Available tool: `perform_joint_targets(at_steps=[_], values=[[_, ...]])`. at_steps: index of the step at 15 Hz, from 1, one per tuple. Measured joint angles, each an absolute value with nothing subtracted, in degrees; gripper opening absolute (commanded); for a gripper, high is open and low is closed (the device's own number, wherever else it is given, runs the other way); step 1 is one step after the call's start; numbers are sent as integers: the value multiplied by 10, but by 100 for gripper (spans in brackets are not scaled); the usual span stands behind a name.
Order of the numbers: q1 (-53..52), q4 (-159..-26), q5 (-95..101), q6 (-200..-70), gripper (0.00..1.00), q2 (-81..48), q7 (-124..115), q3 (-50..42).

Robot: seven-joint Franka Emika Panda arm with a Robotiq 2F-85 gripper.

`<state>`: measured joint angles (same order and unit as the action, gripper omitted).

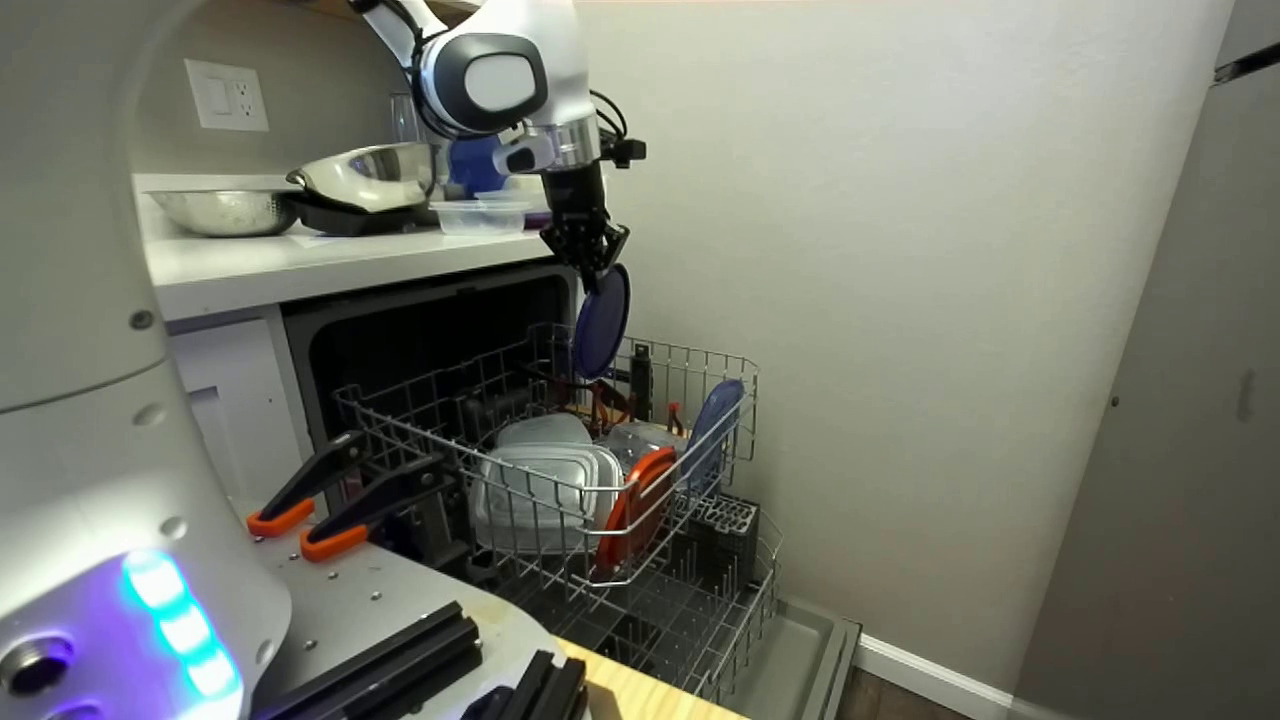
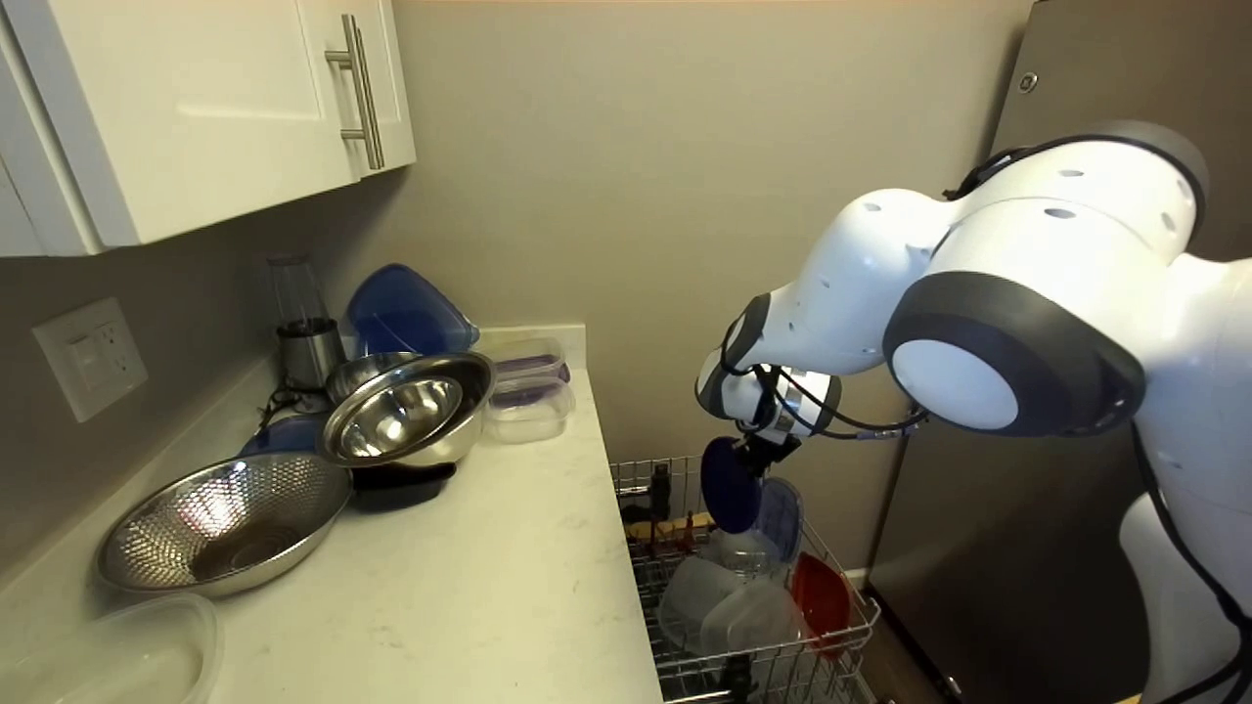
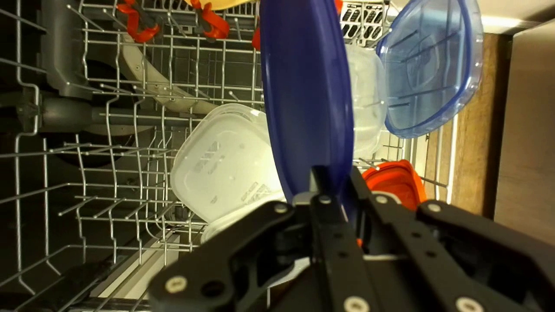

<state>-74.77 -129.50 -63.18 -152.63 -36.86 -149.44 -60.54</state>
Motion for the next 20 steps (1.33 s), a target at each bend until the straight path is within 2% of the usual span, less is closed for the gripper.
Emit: perform_joint_targets(at_steps=[7, 13, 20], values=[[-760, -1231, -665, -1450, 3, -443, -1494, -623], [-759, -1204, -740, -1379, 3, -454, -1494, -623], [-758, -1194, -811, -1351, 3, -488, -1494, -623]])
